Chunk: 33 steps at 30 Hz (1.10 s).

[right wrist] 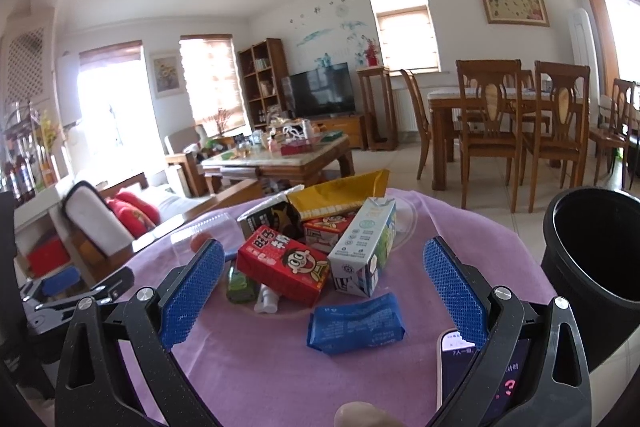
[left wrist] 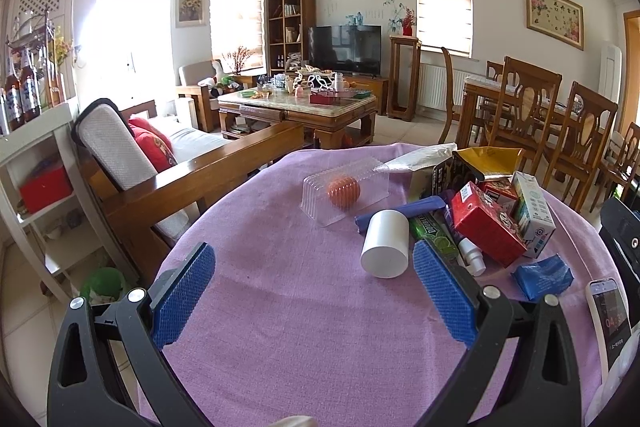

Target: Collect trash

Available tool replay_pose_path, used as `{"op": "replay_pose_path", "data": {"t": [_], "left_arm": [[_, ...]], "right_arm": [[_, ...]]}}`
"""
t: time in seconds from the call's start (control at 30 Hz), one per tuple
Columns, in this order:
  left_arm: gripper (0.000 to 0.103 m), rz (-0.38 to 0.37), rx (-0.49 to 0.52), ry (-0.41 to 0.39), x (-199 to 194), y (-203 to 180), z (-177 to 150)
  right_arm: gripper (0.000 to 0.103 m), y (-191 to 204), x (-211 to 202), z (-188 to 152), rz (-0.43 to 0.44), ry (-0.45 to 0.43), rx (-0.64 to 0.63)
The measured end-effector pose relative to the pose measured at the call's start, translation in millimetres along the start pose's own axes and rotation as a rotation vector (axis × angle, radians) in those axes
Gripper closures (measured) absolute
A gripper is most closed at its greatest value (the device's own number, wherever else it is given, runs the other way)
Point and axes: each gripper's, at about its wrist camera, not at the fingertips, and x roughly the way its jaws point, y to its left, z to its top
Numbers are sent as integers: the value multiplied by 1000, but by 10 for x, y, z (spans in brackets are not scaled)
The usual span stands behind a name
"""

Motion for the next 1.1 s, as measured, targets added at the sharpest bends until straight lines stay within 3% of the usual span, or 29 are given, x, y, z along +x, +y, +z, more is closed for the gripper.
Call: {"op": "replay_pose_path", "data": {"t": [1.1], "left_arm": [[5,-1,-1,-6,-3,-13,-3]], "right_arm": [[5,-10,15,-20,-5,6,6]]}}
